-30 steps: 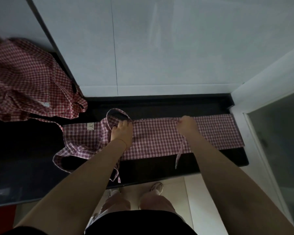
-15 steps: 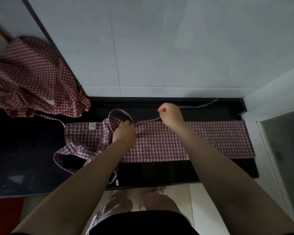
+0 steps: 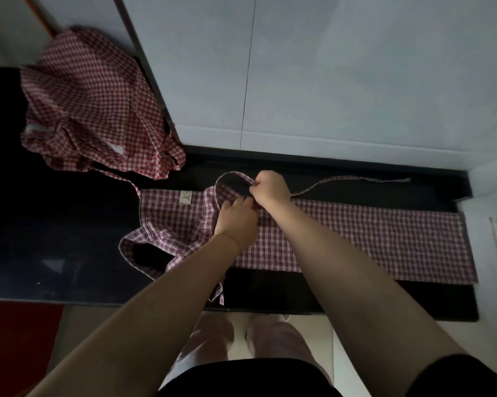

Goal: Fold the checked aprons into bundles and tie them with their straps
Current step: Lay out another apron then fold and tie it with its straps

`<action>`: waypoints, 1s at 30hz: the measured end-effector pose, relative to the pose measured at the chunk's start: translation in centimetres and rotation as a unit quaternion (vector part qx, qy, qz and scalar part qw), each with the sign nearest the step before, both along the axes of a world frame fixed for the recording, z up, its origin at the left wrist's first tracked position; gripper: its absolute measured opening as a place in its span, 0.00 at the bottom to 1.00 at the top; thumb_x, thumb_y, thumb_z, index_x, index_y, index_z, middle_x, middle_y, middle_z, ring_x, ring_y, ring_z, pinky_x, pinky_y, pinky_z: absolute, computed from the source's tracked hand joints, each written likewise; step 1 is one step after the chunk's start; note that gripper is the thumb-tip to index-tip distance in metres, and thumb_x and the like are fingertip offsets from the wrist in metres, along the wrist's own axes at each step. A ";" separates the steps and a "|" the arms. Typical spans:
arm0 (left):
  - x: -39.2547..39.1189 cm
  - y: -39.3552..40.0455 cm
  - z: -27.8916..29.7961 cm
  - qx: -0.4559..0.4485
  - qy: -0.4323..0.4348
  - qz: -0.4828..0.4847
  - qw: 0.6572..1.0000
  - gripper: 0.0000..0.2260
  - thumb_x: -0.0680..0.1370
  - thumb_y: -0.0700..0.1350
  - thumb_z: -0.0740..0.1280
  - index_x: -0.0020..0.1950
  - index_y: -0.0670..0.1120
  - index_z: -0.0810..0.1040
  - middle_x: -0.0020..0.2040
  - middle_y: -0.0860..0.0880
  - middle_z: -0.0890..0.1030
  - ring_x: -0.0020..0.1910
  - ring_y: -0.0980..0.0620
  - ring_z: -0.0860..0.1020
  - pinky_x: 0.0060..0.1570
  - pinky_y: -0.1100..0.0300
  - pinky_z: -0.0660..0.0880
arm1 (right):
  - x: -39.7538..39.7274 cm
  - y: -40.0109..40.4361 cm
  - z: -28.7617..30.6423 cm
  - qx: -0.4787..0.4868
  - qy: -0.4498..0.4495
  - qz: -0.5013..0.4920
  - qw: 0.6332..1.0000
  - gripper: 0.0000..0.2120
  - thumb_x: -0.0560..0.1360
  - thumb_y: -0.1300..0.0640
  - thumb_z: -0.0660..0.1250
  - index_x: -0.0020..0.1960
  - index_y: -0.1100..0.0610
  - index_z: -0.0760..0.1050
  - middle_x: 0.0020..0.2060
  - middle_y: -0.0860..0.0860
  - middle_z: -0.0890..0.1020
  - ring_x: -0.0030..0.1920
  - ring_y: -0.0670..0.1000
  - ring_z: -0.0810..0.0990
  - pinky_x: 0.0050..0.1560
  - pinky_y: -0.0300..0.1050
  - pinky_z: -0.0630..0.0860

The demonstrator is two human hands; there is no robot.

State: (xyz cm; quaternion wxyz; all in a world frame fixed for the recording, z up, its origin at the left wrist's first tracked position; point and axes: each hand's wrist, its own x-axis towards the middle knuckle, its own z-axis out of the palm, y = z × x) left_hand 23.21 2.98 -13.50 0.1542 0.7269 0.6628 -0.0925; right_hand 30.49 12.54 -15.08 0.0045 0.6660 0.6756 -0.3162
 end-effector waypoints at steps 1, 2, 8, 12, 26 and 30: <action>0.0 0.1 -0.1 0.000 0.017 -0.010 1.000 0.18 0.80 0.44 0.59 0.70 0.45 0.72 0.65 0.46 0.73 0.64 0.46 0.71 0.70 0.47 0.62 | 0.1 0.0 0.2 0.011 0.004 -0.033 0.999 0.06 0.79 0.53 0.67 0.49 0.56 0.79 0.38 0.49 0.80 0.38 0.49 0.80 0.39 0.45 0.79; 0.1 0.2 0.0 0.003 0.039 -0.025 0.999 0.16 0.80 0.45 0.60 0.66 0.46 0.75 0.63 0.46 0.76 0.63 0.46 0.72 0.73 0.46 0.59 | 0.4 0.2 0.5 0.015 0.027 -0.078 0.996 0.07 0.80 0.52 0.66 0.50 0.57 0.78 0.39 0.49 0.80 0.37 0.48 0.79 0.35 0.43 0.76; 2.0 1.5 1.7 -0.042 0.144 -0.076 0.986 0.09 0.80 0.47 0.62 0.47 0.48 0.81 0.39 0.50 0.75 0.45 0.50 0.74 0.72 0.46 0.56 | 4.5 2.5 3.6 0.022 0.163 -0.312 0.936 0.08 0.81 0.55 0.64 0.57 0.58 0.75 0.44 0.50 0.77 0.34 0.42 0.71 0.29 0.36 0.64; 2.8 2.1 1.7 -0.076 0.144 -0.073 0.984 0.07 0.80 0.46 0.62 0.50 0.47 0.79 0.45 0.50 0.79 0.49 0.49 0.77 0.70 0.47 0.61 | 8.0 3.8 5.1 0.024 0.240 -0.447 0.861 0.08 0.80 0.55 0.65 0.53 0.60 0.76 0.41 0.50 0.79 0.36 0.47 0.78 0.32 0.38 0.72; 4.2 2.0 1.0 -0.063 0.147 -0.056 0.986 0.08 0.80 0.45 0.60 0.42 0.49 0.74 0.36 0.50 0.70 0.39 0.52 0.70 0.48 0.56 0.67 | 14.3 2.0 6.0 0.006 0.246 -0.390 0.888 0.07 0.81 0.60 0.60 0.54 0.55 0.75 0.54 0.58 0.82 0.45 0.53 0.81 0.50 0.53 0.83; 2.2 1.5 1.0 -0.022 0.044 0.000 0.999 0.11 0.80 0.44 0.57 0.47 0.48 0.79 0.45 0.50 0.78 0.42 0.52 0.74 0.47 0.57 0.69 | 11.6 -1.1 4.9 -0.019 0.049 -0.213 0.976 0.19 0.81 0.57 0.63 0.70 0.59 0.69 0.65 0.57 0.73 0.58 0.55 0.77 0.56 0.49 0.76</action>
